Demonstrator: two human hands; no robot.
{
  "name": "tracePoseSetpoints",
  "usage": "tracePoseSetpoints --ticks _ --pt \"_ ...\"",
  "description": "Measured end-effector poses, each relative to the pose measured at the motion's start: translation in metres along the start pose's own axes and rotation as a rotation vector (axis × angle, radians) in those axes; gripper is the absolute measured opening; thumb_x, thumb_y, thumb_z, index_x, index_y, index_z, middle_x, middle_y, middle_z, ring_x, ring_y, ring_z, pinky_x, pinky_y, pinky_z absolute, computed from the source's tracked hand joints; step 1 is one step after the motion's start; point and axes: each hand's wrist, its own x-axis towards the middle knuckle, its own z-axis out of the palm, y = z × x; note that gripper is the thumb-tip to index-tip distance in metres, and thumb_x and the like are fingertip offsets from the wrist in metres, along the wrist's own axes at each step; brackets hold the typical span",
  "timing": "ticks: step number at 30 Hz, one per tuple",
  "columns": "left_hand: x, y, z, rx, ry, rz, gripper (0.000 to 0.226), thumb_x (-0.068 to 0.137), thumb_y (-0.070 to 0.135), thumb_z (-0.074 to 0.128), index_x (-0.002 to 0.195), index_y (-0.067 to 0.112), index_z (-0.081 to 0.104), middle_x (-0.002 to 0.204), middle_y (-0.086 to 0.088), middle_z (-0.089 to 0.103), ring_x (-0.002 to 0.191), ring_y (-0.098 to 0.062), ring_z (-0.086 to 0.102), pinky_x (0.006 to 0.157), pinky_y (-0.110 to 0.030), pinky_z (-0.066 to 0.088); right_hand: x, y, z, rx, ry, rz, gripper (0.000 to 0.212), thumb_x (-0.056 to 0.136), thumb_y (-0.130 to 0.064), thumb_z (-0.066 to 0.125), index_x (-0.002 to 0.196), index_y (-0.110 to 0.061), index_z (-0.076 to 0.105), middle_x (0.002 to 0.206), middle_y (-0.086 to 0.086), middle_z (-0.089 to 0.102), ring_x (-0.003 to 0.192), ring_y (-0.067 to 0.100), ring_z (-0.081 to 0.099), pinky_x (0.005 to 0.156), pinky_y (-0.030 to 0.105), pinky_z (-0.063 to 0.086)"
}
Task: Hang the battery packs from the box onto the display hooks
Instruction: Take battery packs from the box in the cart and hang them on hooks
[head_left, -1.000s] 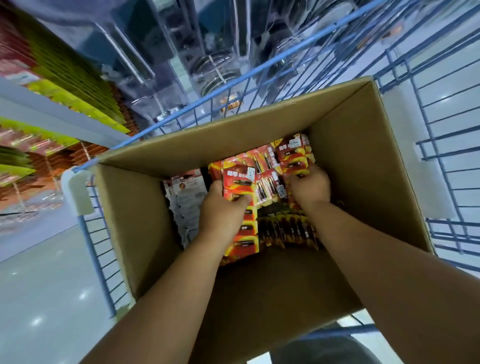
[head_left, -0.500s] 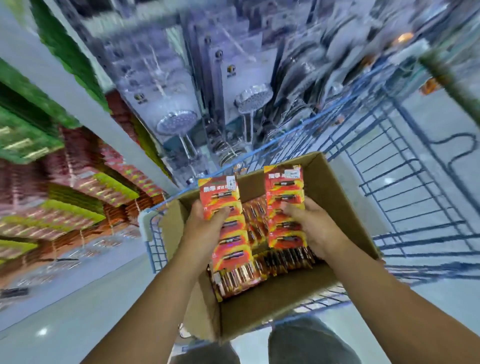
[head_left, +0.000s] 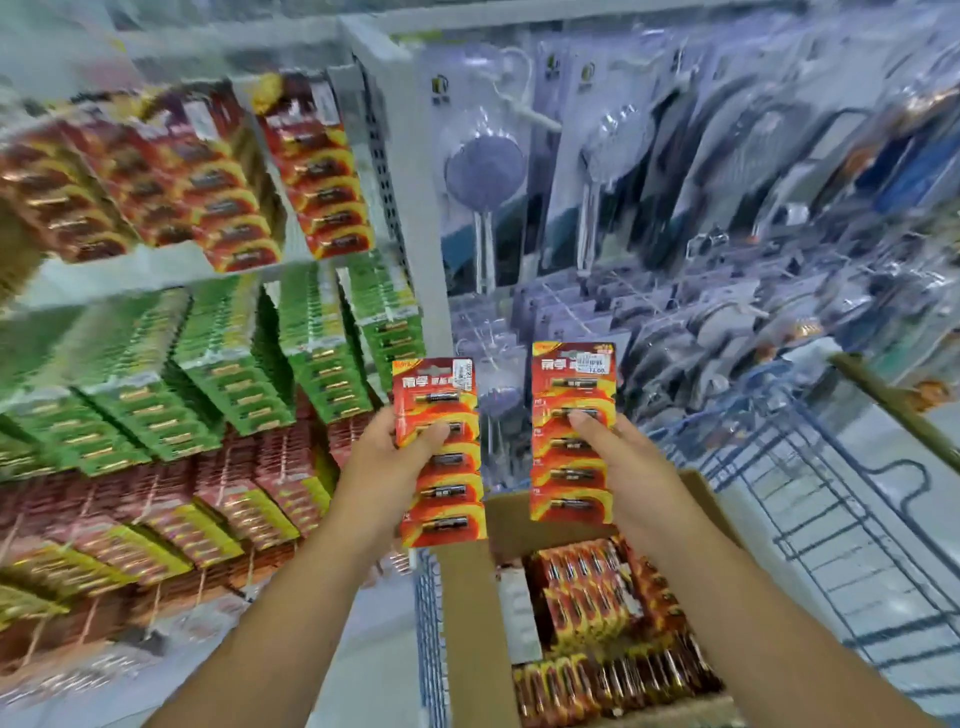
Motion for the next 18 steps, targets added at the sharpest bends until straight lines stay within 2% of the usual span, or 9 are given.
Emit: tracePoseSetpoints --ticks 3,7,11,14,18 --pt "-0.037 0.029 -0.012 0.011 0.148 0.08 0.02 0.099 0.025 0.07 0.12 0.025 0.068 0.103 -0.005 0.08 0.089 -0.03 0.079 0.077 -0.051 0.064 -0.016 -0.026 0.023 -0.042 -0.101 -0.028 0.026 0.099 -0.037 0.069 0.12 -0.022 0.072 0.11 0.01 0.079 0.1 0.033 0.077 0.09 0.054 0.061" --pt "-0.073 0.061 -0.023 -0.001 0.267 0.156 0.023 0.098 0.029 0.071 0.12 0.026 0.068 0.104 -0.005 0.08 0.091 -0.031 0.079 0.084 -0.058 0.063 -0.026 -0.051 0.057 -0.075 -0.209 -0.055 0.026 0.098 -0.038 0.07 0.118 -0.023 0.074 0.11 0.01 0.079 0.099 0.035 0.077 0.093 0.058 0.059" --pt "-0.099 0.09 -0.041 -0.025 0.363 0.243 0.019 0.099 0.031 0.069 0.118 0.028 0.068 0.102 -0.005 0.08 0.089 -0.031 0.079 0.081 -0.056 0.064 -0.038 -0.071 0.098 -0.087 -0.319 -0.098 0.017 0.099 -0.035 0.068 0.11 -0.026 0.076 0.107 0.011 0.08 0.096 0.035 0.078 0.09 0.058 0.061" --pt "-0.108 0.106 -0.056 -0.036 0.405 0.278 0.022 0.098 0.033 0.07 0.12 0.029 0.068 0.103 -0.004 0.08 0.09 -0.031 0.079 0.082 -0.056 0.063 -0.044 -0.078 0.127 -0.087 -0.38 -0.123 0.023 0.1 -0.035 0.067 0.118 -0.022 0.073 0.109 0.01 0.08 0.099 0.034 0.078 0.093 0.057 0.06" --pt "-0.105 0.128 -0.078 -0.047 0.421 0.353 0.018 0.1 0.032 0.068 0.117 0.029 0.07 0.1 -0.004 0.081 0.086 -0.03 0.079 0.074 -0.049 0.064 -0.041 -0.092 0.167 -0.096 -0.393 -0.158 0.026 0.1 -0.041 0.067 0.121 -0.025 0.072 0.111 0.008 0.08 0.101 0.033 0.077 0.097 0.059 0.058"
